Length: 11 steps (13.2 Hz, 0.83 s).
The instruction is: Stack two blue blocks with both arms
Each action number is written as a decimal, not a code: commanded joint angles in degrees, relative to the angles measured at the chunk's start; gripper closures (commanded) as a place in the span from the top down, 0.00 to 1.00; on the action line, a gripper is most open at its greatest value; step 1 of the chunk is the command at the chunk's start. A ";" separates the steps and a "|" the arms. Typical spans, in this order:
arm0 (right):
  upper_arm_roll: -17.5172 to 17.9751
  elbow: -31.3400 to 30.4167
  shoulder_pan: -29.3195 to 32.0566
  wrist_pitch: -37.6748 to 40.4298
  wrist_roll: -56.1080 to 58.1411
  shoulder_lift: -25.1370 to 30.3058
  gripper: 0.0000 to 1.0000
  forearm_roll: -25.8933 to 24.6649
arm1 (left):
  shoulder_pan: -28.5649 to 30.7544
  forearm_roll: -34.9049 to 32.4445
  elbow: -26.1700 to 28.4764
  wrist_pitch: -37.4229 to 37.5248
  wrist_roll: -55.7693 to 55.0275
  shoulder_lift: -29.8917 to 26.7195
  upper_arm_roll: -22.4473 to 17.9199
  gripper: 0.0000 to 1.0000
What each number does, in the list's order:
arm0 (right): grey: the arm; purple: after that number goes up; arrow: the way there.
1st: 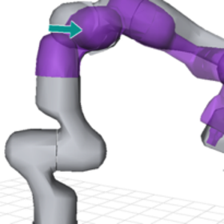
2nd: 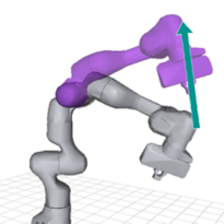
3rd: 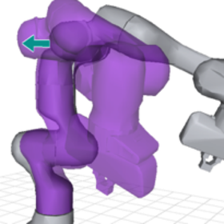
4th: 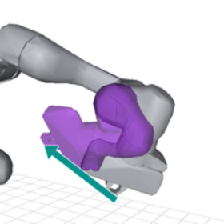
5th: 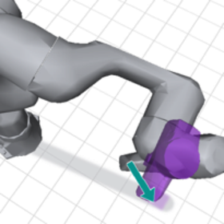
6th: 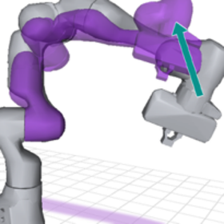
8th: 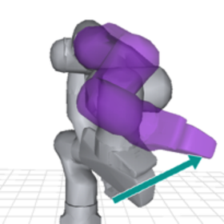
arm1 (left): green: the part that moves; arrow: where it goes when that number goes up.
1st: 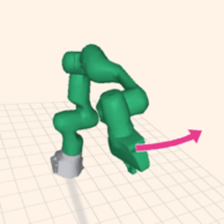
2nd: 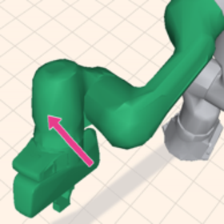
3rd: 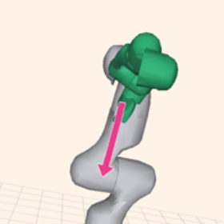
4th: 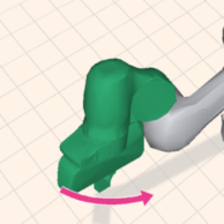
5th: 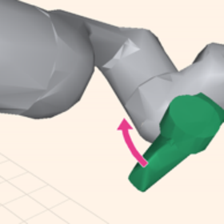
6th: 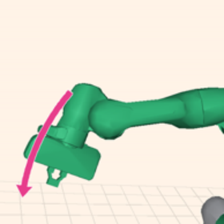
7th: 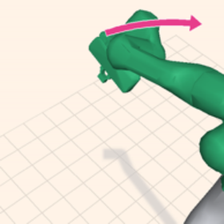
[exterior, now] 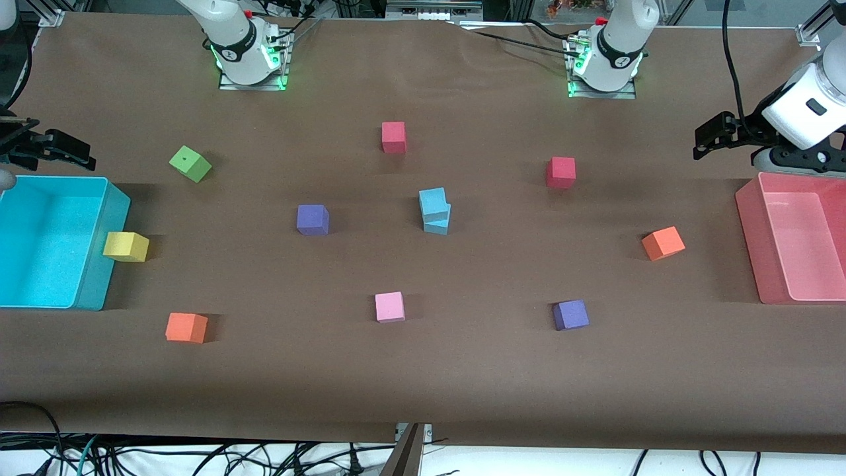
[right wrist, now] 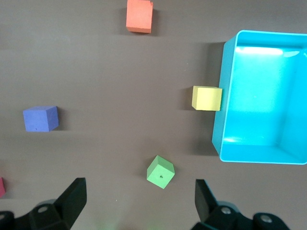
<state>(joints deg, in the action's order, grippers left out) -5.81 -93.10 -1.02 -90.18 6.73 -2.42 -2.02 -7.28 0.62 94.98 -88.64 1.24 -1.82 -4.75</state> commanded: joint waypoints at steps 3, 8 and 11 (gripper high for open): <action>2.65 -7.10 1.80 -5.79 -0.84 3.13 1.00 -0.26 | 1.22 -0.18 0.73 0.31 1.40 -1.08 0.18 1.00; 2.91 -6.57 2.69 -5.62 -0.93 3.04 1.00 -0.17 | 1.22 -0.18 0.73 0.30 1.40 -1.08 0.27 1.00; 3.61 -5.96 3.30 -5.53 -0.93 2.78 1.00 0.35 | 1.22 -0.18 0.73 0.30 1.49 -1.08 0.27 1.00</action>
<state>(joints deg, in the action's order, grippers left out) -3.97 -97.83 0.63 -95.12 6.51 -1.13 -2.00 -6.45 0.62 94.98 -88.63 1.45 -1.82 -4.81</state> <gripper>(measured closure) 0.000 0.000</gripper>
